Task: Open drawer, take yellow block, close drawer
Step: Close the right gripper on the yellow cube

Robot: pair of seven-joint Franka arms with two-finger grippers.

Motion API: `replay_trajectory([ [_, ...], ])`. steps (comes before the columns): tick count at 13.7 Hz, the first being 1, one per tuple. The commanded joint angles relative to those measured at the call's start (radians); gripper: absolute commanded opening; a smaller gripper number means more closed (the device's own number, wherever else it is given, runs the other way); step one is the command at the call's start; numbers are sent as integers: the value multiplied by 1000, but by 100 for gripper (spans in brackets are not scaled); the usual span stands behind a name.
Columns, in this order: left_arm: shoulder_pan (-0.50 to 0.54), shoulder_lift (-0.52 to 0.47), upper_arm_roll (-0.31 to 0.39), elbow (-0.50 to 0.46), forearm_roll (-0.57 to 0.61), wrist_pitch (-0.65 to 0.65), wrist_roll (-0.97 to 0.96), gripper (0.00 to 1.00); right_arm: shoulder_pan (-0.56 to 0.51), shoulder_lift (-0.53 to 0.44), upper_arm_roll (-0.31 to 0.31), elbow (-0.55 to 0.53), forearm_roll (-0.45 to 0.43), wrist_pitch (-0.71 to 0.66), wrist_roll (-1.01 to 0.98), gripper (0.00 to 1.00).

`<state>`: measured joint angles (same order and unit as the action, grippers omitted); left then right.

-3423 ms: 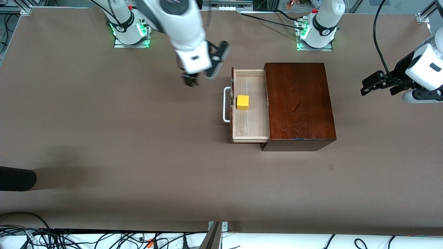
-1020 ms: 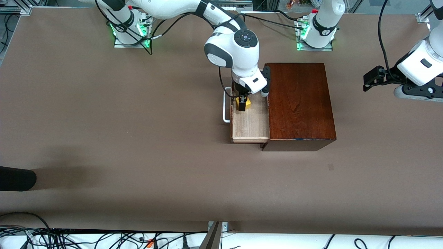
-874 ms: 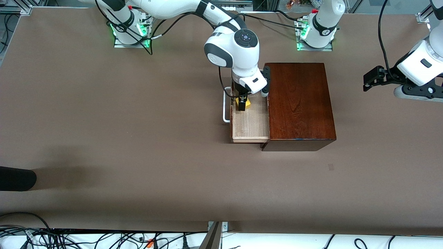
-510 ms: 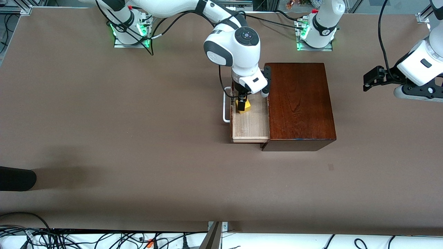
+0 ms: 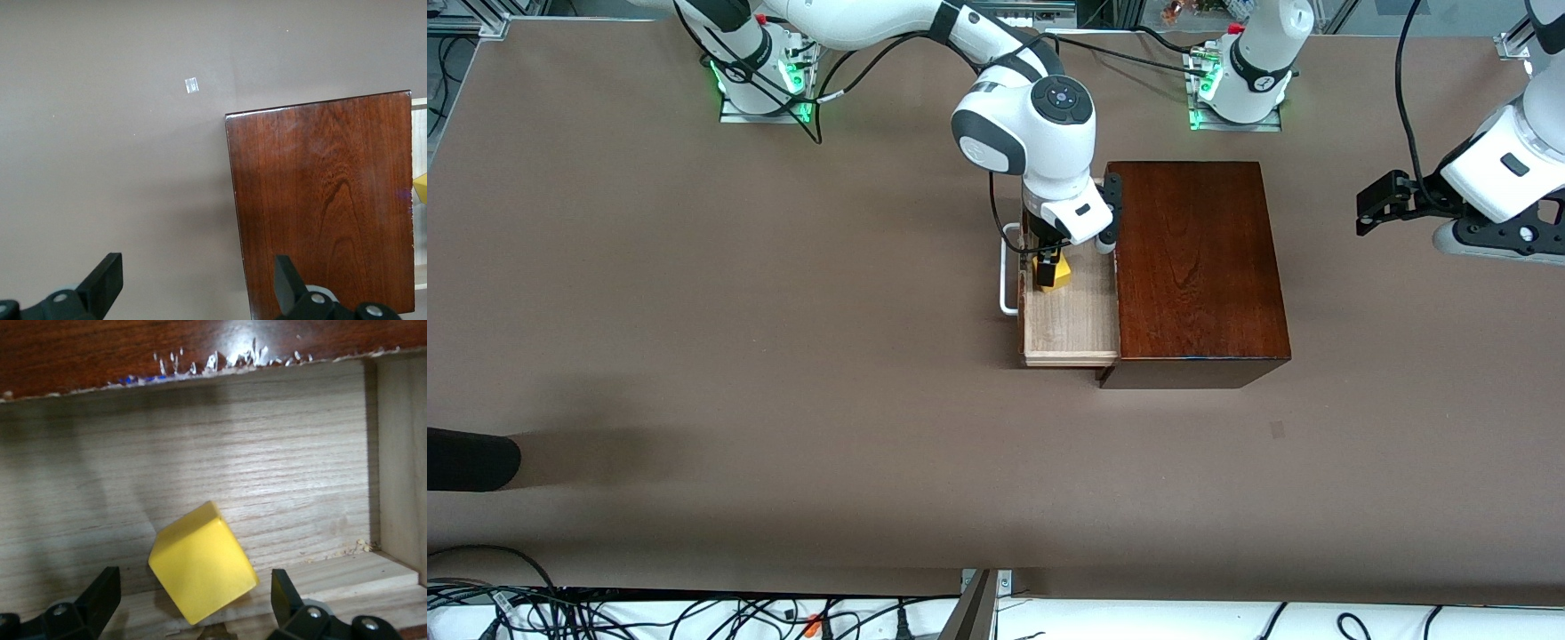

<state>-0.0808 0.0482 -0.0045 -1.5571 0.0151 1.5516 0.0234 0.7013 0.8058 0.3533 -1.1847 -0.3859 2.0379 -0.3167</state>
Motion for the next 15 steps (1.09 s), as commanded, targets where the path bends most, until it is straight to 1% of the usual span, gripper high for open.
replay_trajectory([
  [1, -8, -4, 0, -3, 9, 2, 4, 100, 13, 24, -5, 37, -5, -10, 10, 100],
  [6, -8, -4, 0, -3, 9, 1, 13, 100, 30, 19, -5, 37, -45, -31, -79, 100],
  [8, -8, -4, 0, -3, 9, -1, 9, 100, 36, 26, -5, 37, -79, -18, -129, 100],
  [10, -8, -4, 0, -3, 9, -1, 9, 100, 35, 24, -5, 39, -79, -19, -200, 100],
  [15, -8, -4, 0, -3, 9, -1, 7, 100, 35, 49, -7, 39, -80, 16, -197, 100],
])
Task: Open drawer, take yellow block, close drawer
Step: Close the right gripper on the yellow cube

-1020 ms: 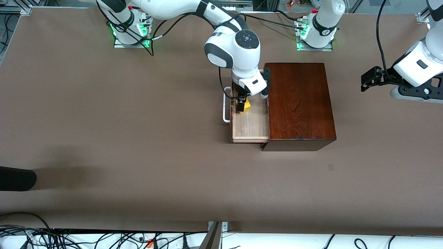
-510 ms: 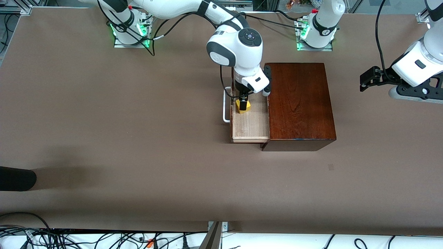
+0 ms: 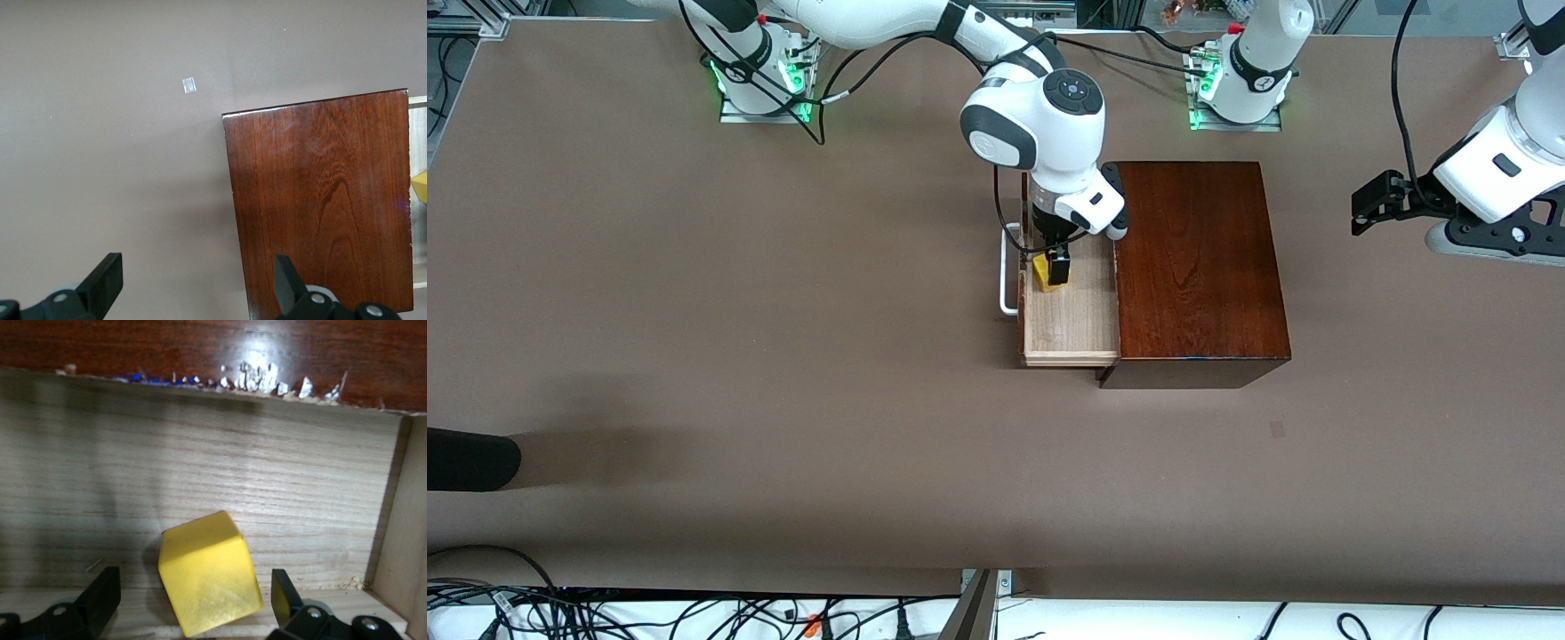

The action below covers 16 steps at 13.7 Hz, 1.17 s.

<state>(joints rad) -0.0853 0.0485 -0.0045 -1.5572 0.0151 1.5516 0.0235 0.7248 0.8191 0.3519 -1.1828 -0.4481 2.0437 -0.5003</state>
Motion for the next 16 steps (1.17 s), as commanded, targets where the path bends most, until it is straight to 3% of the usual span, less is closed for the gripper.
replay_trajectory([
  [1, -4, -4, 0, -3, 9, -1, 7, 100, 11, 38, -5, 37, -18, 16, -12, 100],
  [4, -4, -4, 0, -3, 9, -1, 7, 100, 5, 40, -5, 37, -17, 15, -15, 98],
  [5, -4, -4, 0, -3, 9, -1, 7, 100, 2, 38, -4, 38, -15, 7, -17, 92],
  [7, -4, -4, 0, -3, 9, -1, 7, 100, 2, 37, -4, 38, -12, 6, -6, 57],
  [8, -4, -4, 0, -3, 9, -1, 7, 100, 4, 34, -4, 38, -3, -2, 15, 31],
  [11, -4, -4, 0, -3, 9, -1, 7, 100, 4, 28, 1, 43, 8, -37, 112, 4],
  [13, -4, -4, 0, -3, 9, -1, 7, 100, -4, 8, 4, 54, 37, -60, 114, 0],
  [16, -4, -4, 0, -3, 9, -1, 7, 100, -27, -14, 2, 168, 141, -215, 118, 0],
])
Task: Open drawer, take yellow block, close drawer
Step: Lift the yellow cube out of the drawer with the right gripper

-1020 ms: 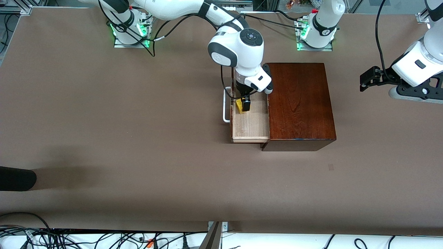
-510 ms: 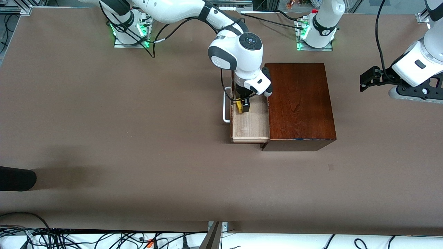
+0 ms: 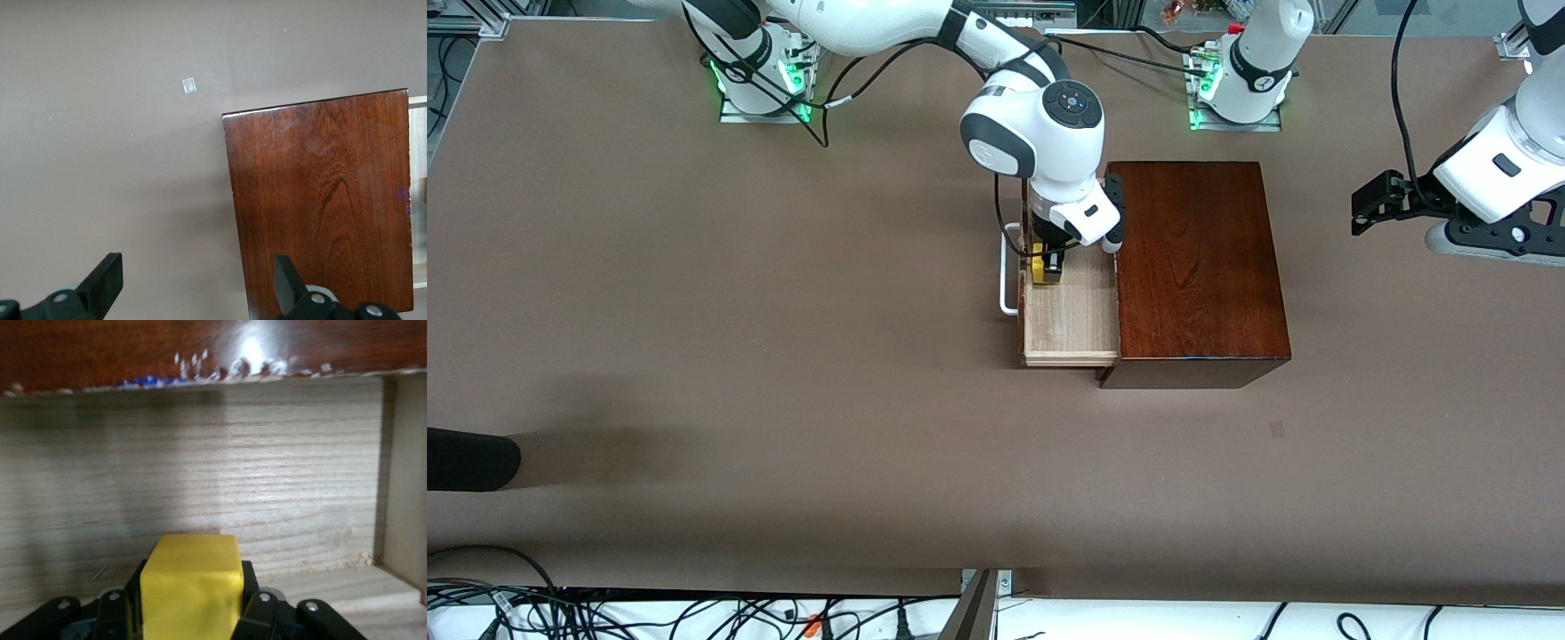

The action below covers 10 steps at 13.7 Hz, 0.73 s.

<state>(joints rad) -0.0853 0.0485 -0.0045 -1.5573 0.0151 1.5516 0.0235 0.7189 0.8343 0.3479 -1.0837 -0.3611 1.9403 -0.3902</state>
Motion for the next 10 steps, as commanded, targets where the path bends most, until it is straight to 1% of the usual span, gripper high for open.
replay_trajectory([
  [1, -4, -4, 0, -3, 8, -1, 7, 100, -29, -46, 5, 88, 59, -147, 7, 0],
  [4, -8, -4, -2, -1, 8, 2, 16, 100, -110, -127, 5, 88, 65, -226, 4, 1],
  [6, -8, -4, -37, 5, 8, 2, 16, 100, -171, -184, 5, 88, 67, -315, 2, 1],
  [8, -10, -3, -55, 13, 3, 2, 16, 100, -229, -239, 3, 87, 65, -392, 4, 1],
  [9, -10, -3, -74, 13, -21, 2, 16, 100, -266, -262, 0, 85, 73, -420, 2, 1],
  [10, -8, -4, -92, 14, -50, 2, 16, 100, -324, -274, -1, 84, 112, -444, 1, 1],
])
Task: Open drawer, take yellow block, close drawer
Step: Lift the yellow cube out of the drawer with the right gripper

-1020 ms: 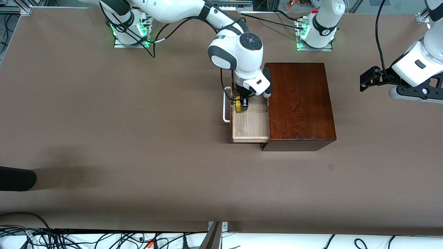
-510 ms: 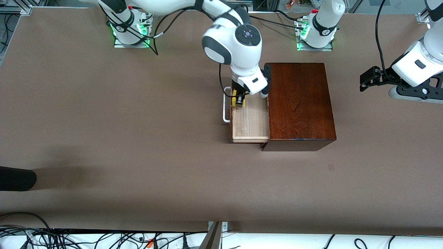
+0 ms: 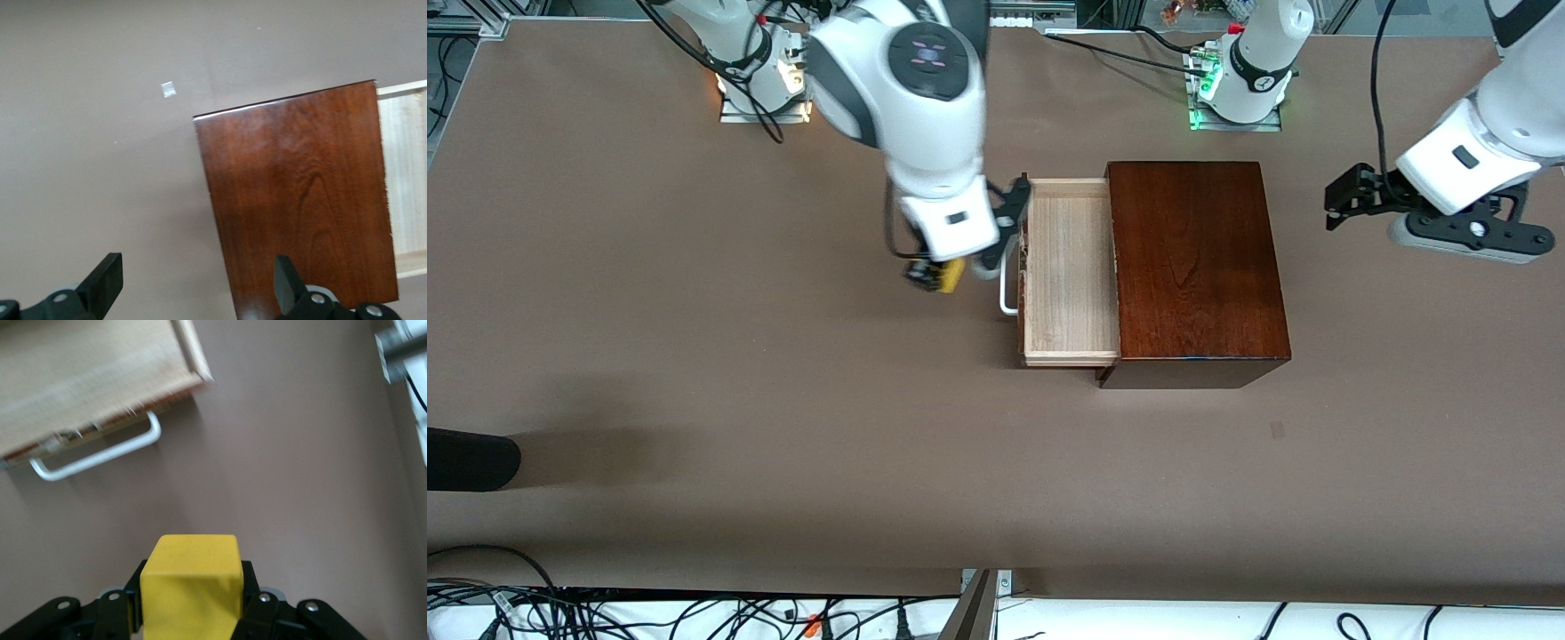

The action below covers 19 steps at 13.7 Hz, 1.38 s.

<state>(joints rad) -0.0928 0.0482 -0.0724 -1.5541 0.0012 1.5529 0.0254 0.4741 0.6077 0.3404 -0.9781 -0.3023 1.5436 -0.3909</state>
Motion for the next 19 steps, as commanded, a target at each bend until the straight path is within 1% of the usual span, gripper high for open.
replay_trajectory([
  [1, -2, -2, -58, 20, -46, 1, 16, 100, -141, -58, 5, -22, 101, -75, 1, 2],
  [3, -2, -4, -139, 31, -46, 1, 18, 100, -253, -77, 5, -22, 167, -100, 4, 5],
  [5, -5, -1, -251, 31, -47, 6, 21, 100, -311, -89, -9, -24, 169, -117, 9, 5],
  [7, -7, 33, -389, 55, -46, 10, 22, 100, -341, -104, -50, -40, 176, -143, 17, 5],
  [8, -7, 68, -458, 78, -38, 13, 24, 100, -347, -130, -72, -86, 195, -139, 27, 5],
  [9, -7, 120, -522, 118, -34, 22, 24, 100, -367, -176, -78, -172, 201, -123, 76, 5],
  [10, -19, 174, -571, 152, -24, 41, 42, 100, -389, -230, -108, -277, 230, -75, 79, 6],
  [11, -51, 209, -586, 166, 8, 59, 103, 100, -390, -287, -165, -383, 274, -19, 75, 6],
  [12, -94, 235, -586, 167, 50, 76, 175, 100, -390, -348, -206, -503, 300, 48, 69, 6],
  [13, -134, 263, -586, 167, 89, 87, 223, 100, -391, -406, -213, -618, 301, 120, 69, 6],
  [14, -171, 292, -586, 167, 133, 98, 238, 100, -391, -446, -227, -707, 301, 186, 69, 6],
  [17, -255, 378, -583, 167, 253, 140, 274, 100, -393, -456, -282, -824, 301, 291, 84, 6],
  [19, -283, 438, -583, 167, 315, 182, 275, 100, -393, -456, -305, -922, 301, 389, 86, 6],
])
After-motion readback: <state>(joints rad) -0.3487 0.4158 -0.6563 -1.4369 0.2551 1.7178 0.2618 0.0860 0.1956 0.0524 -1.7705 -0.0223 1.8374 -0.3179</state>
